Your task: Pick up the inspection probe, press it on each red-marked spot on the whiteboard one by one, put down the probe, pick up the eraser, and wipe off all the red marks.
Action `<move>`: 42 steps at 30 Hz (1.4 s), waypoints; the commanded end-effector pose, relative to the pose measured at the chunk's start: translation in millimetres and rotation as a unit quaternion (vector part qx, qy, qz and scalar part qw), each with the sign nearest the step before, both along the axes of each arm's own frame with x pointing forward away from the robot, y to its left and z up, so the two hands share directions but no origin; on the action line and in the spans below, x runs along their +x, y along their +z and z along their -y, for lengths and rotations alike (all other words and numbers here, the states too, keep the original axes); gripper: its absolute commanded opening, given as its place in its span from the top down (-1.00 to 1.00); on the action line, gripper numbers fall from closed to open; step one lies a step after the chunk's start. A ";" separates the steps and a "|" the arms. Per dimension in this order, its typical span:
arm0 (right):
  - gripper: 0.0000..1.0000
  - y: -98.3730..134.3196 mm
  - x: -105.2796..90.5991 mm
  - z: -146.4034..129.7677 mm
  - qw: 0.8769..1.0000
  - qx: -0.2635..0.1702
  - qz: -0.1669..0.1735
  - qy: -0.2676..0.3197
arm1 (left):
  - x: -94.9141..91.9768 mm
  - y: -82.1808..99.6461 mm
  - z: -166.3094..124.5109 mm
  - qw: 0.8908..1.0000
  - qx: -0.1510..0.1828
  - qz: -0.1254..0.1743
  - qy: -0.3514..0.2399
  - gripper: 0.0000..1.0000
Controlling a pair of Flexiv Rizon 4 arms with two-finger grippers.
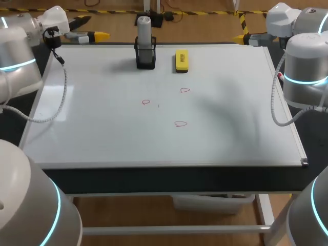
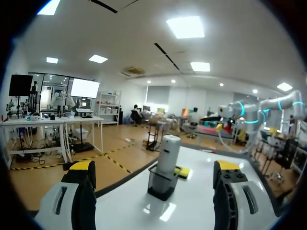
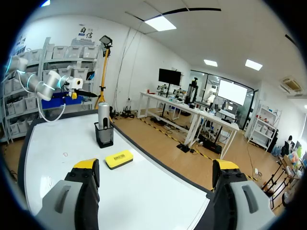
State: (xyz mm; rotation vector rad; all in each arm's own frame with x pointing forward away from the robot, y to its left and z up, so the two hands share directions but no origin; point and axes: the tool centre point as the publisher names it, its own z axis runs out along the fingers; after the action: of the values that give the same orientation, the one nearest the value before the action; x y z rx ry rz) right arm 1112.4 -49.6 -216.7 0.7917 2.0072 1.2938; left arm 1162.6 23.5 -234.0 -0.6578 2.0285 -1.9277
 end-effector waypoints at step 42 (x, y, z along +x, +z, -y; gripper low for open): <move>-1.00 0.2 0.5 0.1 1.000 -0.001 -0.001 0.000 | 36.0 -28.4 84.0 0.971 -0.041 -0.011 -0.236 -1.00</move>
State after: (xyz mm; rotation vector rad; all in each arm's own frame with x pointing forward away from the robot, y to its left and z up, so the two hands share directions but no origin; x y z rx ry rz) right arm 1112.4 -49.6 -216.7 0.7917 2.0072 1.2938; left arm 1191.7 -57.0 -258.6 -0.3444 2.2267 -2.1887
